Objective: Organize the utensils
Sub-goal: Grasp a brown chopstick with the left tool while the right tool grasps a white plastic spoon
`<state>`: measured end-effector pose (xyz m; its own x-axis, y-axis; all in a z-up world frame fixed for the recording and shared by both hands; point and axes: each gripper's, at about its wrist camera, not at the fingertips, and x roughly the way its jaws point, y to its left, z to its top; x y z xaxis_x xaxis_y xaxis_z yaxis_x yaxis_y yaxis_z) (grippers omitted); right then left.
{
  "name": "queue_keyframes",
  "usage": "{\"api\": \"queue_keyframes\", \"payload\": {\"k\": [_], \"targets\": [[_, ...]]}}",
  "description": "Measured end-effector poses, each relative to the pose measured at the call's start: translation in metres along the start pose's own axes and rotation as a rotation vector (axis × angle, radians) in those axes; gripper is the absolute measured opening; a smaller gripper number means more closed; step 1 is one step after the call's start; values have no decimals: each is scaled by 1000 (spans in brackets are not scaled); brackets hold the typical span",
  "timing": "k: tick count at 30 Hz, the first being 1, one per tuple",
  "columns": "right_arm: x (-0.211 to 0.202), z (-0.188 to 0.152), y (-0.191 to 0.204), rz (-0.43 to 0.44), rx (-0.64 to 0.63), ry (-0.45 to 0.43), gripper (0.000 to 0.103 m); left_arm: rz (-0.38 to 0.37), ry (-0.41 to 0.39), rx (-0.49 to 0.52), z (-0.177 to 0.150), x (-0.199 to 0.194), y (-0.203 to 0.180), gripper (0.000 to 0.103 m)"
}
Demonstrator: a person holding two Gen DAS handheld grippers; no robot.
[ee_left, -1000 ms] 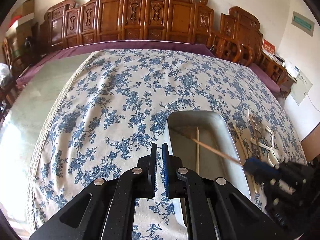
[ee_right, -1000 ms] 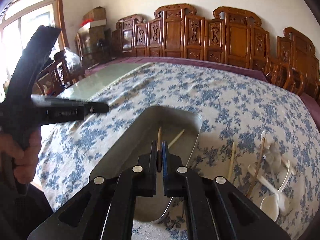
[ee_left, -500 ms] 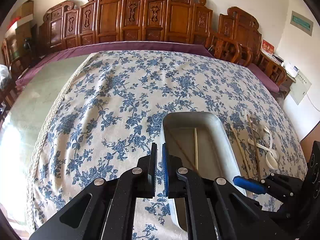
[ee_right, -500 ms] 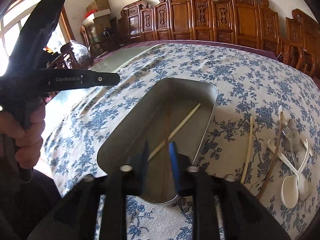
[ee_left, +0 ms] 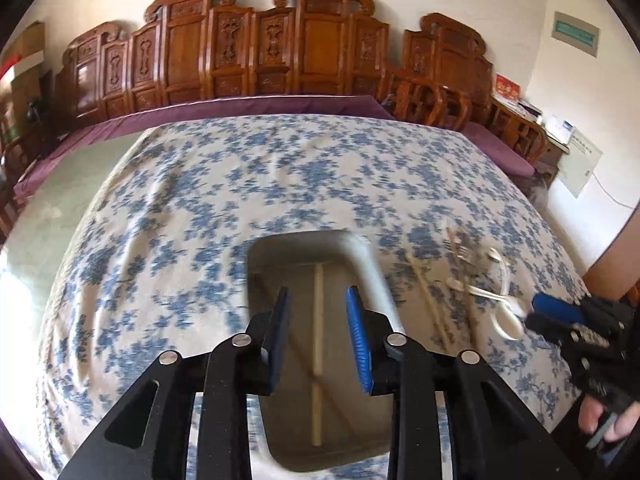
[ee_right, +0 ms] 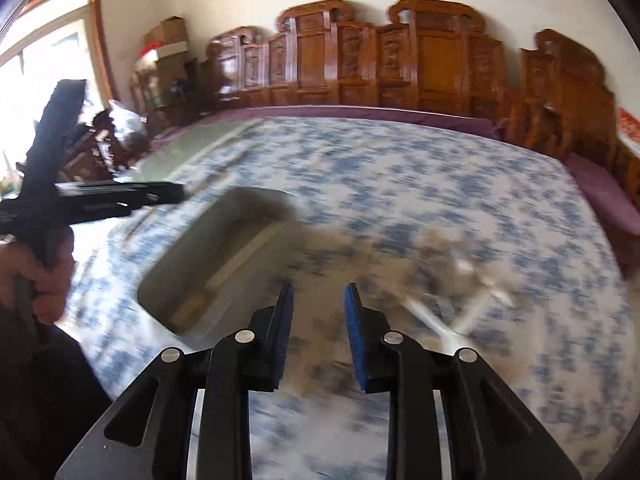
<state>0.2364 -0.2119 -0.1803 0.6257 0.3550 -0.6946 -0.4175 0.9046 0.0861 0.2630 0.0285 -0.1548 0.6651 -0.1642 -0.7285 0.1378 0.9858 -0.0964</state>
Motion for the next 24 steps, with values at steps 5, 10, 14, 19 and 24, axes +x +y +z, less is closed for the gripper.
{"api": "queue_keyframes", "payload": {"k": [5, 10, 14, 19, 24], "targets": [[10, -13, -48, -84, 3, 47, 29, -29, -6, 48, -2, 1, -35, 30], [32, -26, -74, -113, 20, 90, 39, -41, 7, 83, -7, 6, -60, 30], [48, -38, -82, -102, 48, 126, 39, -67, 32, 108, -11, 14, -78, 30], [54, -45, -86, -112, 46, 150, 40, -75, 55, 162, -19, 20, -97, 30], [58, -47, -93, -111, 76, 173, 40, -77, 62, 180, -22, 20, -108, 30]]}}
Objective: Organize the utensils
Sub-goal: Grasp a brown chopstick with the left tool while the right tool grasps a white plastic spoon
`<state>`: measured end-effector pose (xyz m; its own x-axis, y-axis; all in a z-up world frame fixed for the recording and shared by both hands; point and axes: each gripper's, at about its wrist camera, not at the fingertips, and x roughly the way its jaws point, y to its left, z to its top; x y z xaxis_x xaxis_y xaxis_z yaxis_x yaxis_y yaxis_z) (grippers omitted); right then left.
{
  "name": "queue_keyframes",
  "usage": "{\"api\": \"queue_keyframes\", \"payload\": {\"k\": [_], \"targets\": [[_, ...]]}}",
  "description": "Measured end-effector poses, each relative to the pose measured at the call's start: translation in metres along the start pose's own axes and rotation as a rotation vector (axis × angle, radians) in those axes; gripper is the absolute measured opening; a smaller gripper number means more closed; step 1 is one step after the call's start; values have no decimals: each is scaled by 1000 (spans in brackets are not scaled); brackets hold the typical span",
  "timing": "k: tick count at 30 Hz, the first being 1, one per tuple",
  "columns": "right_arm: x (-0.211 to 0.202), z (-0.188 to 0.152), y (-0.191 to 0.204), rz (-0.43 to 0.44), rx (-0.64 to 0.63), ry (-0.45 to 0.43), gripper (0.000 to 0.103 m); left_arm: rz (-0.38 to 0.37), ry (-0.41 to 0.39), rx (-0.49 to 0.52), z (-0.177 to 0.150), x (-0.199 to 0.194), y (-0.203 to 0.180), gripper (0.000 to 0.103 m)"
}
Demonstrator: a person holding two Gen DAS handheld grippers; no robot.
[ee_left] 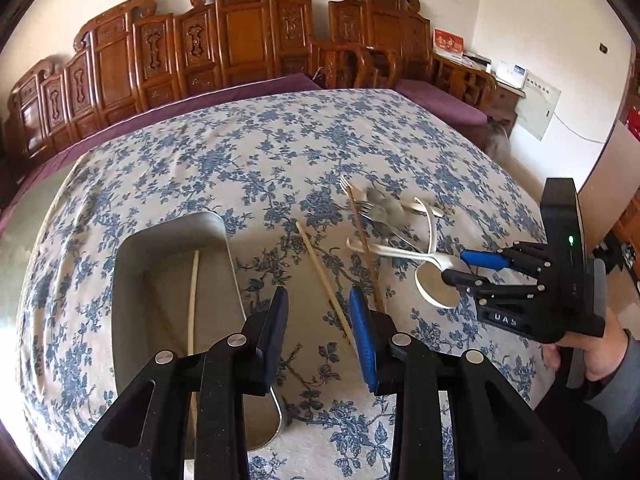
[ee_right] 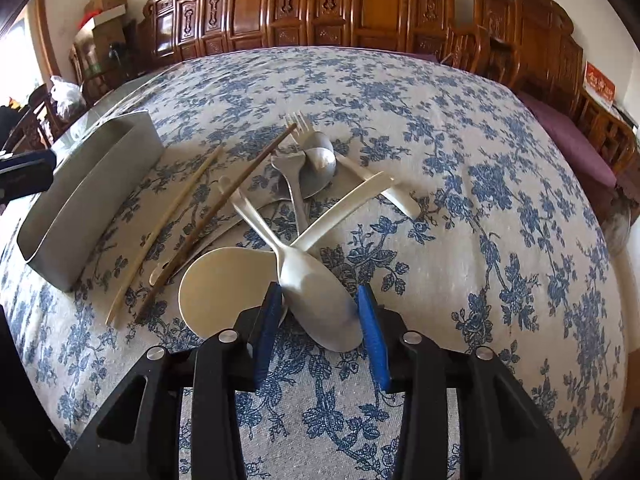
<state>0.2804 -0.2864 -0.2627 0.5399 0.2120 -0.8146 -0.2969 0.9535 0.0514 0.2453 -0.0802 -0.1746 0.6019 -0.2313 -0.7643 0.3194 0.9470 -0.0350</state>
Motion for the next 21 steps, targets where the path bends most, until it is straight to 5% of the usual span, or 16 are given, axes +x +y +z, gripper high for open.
{"api": "queue_keyframes", "payload": {"k": [13, 21], "targets": [[-16, 4, -21, -40, 68, -56, 5, 12, 18, 21, -4, 7, -9, 30], [-24, 4, -31, -29, 101, -79, 2, 13, 36, 34, -7, 16, -14, 30]]}}
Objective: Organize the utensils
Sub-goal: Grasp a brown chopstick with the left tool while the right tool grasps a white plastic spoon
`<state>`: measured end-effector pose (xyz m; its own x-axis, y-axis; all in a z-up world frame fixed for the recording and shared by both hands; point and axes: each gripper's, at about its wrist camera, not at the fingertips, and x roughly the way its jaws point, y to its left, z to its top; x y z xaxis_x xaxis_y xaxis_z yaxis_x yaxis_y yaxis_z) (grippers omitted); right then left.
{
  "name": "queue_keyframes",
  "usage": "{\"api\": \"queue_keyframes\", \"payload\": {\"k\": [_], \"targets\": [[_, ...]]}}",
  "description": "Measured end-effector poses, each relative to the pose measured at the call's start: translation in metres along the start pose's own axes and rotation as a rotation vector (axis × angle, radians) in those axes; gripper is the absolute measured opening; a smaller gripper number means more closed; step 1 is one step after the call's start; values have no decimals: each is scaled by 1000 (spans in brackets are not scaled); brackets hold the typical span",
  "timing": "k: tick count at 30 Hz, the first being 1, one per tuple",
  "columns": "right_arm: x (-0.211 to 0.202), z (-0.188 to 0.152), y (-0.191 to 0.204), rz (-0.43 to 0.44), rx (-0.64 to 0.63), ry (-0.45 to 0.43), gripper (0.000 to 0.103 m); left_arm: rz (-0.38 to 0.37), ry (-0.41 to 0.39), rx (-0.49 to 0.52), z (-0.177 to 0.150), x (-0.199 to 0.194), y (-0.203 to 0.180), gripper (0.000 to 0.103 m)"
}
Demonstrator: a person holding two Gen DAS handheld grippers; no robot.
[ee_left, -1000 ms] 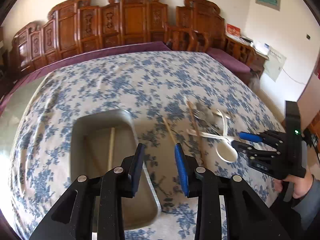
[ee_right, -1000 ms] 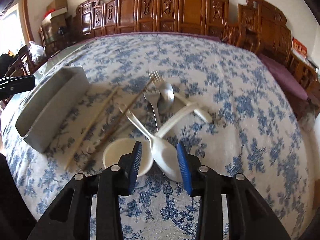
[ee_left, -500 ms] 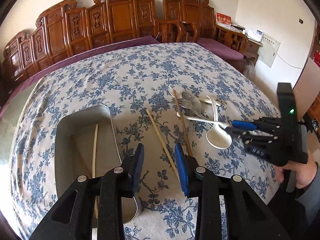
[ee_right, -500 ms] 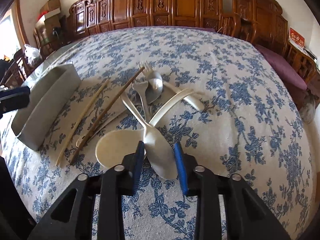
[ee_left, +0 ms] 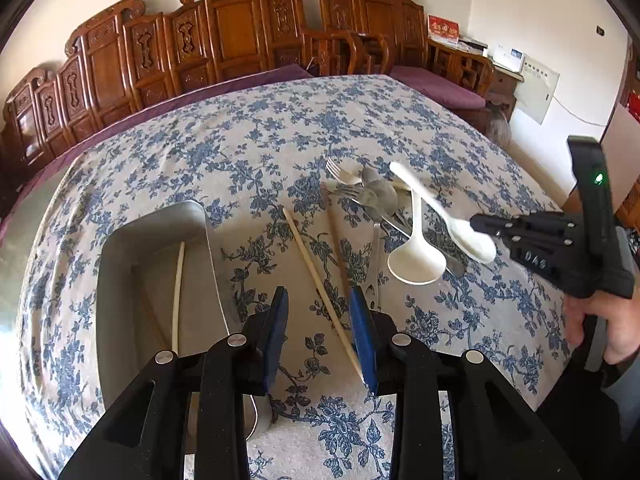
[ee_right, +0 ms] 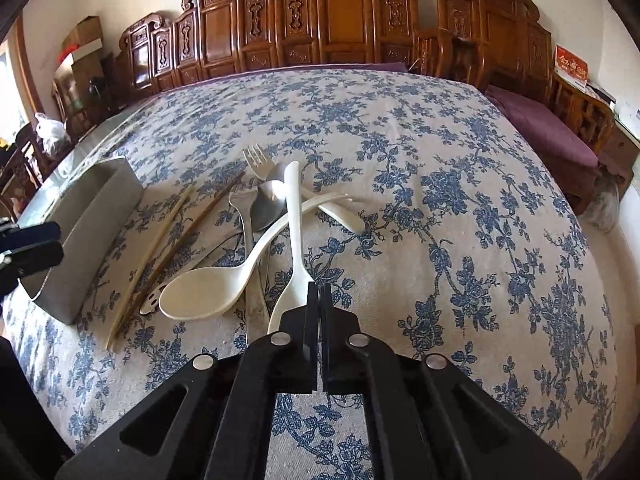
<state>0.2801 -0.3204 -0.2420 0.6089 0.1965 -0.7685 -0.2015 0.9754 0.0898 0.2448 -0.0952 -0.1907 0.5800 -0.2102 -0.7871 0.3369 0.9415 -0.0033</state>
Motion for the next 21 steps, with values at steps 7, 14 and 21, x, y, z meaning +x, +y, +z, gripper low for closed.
{"api": "queue_keyframes", "payload": {"k": [7, 14, 21], "targets": [[-10, 6, -9, 16, 50, -48, 2, -8, 16, 6, 0, 10, -4, 30], [-10, 7, -9, 47, 56, -56, 2, -33, 44, 26, 7, 34, -18, 21], [-10, 7, -9, 72, 63, -60, 2, -16, 102, 33, 12, 71, -25, 12]]}}
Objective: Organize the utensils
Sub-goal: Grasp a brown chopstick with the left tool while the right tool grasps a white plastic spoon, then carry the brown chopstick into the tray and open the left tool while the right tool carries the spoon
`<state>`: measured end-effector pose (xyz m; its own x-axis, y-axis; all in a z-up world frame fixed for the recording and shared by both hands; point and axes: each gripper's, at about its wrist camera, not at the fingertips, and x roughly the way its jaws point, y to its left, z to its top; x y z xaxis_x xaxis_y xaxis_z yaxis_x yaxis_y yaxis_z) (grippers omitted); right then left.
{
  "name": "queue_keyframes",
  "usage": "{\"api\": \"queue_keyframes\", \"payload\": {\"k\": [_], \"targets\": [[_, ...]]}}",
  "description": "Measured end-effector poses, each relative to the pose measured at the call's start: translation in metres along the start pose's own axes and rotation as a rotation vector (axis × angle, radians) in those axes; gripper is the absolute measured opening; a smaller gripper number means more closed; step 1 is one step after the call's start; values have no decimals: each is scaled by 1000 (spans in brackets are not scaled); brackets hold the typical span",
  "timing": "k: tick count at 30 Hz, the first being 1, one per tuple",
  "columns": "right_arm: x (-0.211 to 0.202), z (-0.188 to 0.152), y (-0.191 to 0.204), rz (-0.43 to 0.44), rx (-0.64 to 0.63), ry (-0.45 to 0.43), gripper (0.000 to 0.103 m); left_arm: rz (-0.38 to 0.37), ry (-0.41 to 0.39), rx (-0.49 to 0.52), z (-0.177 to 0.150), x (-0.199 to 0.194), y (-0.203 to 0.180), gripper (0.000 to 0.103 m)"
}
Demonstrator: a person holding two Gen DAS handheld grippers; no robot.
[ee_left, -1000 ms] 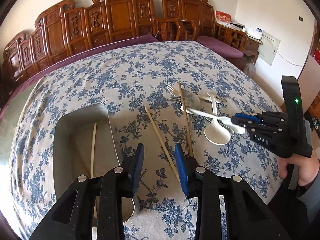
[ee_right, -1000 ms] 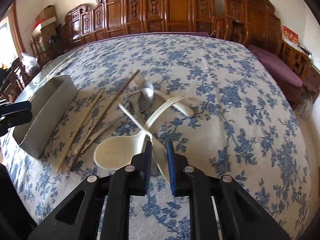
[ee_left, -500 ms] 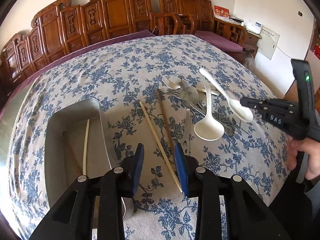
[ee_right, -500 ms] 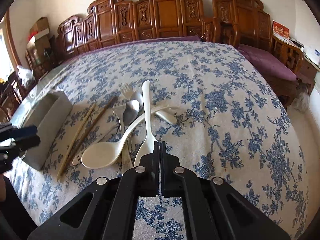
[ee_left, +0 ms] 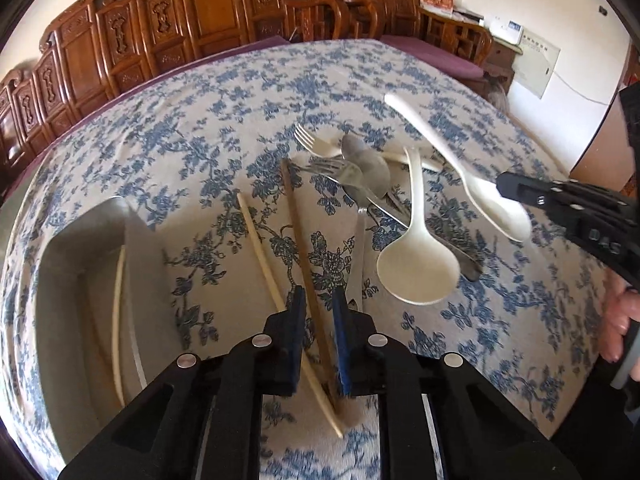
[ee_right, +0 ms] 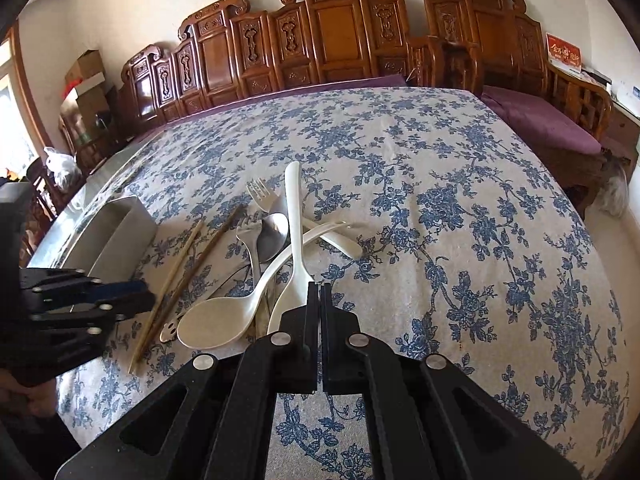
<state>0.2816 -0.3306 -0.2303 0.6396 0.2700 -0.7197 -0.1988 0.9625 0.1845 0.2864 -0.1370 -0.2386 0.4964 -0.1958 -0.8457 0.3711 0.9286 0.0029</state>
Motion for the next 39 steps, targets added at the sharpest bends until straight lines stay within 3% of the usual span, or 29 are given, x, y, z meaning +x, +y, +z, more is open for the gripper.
{"api": "queue_keyframes", "payload": {"k": [8, 16, 19, 39], "targets": [[1, 1, 5, 21, -6, -2, 2, 58, 37, 23, 2, 19, -7, 9], [3, 2, 10, 29, -15, 2, 2, 45, 49, -6, 2, 23, -1, 9], [4, 2, 11, 33, -19, 4, 2, 34, 50, -11, 1, 21, 0, 5], [-13, -7, 47, 61, -76, -7, 2, 3, -102, -48, -10, -70, 20, 4]]}}
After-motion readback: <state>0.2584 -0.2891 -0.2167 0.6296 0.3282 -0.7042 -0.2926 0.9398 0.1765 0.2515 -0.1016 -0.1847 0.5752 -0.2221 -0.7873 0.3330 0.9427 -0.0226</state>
